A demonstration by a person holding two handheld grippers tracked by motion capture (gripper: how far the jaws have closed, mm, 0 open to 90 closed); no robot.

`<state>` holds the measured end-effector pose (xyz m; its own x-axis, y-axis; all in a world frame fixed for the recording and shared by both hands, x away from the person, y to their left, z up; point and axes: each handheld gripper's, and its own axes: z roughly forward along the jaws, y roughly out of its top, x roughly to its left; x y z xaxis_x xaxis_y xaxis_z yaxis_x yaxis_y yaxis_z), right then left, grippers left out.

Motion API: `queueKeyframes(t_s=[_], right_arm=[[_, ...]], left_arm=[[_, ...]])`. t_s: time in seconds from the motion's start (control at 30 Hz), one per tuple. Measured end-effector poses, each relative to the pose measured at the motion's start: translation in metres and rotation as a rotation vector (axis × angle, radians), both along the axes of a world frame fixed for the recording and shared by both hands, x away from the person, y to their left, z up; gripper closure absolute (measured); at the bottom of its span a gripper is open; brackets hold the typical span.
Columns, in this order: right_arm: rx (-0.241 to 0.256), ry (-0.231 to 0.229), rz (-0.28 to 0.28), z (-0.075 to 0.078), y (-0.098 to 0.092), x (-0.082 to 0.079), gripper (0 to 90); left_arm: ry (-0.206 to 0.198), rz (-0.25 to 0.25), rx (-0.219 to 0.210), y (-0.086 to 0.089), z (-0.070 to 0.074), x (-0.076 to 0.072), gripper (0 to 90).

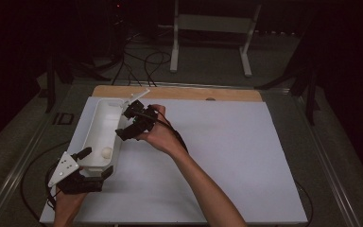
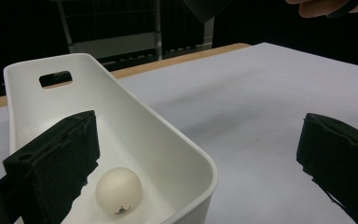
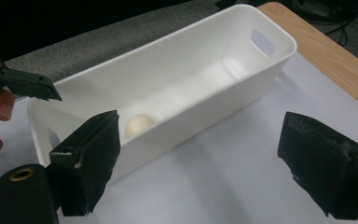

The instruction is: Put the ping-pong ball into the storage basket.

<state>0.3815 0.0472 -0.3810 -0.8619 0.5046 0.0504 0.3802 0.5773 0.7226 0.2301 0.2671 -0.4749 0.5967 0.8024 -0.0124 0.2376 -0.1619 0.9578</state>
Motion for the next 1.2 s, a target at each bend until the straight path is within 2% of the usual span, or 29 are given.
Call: queueKeyframes(t_s=[0.5,1.2], right_arm=[[0.002,-0.001,-0.039,-0.007,-0.031,-0.001,12.6],[0.010,-0.001,-0.089,-0.020,-0.078,-0.011,12.6]], left_arm=[[0.001,-0.001,0.000,-0.001,0.000,0.000,0.0],[0.007,0.002,0.004,-0.002,-0.001,0.001,0.0]])
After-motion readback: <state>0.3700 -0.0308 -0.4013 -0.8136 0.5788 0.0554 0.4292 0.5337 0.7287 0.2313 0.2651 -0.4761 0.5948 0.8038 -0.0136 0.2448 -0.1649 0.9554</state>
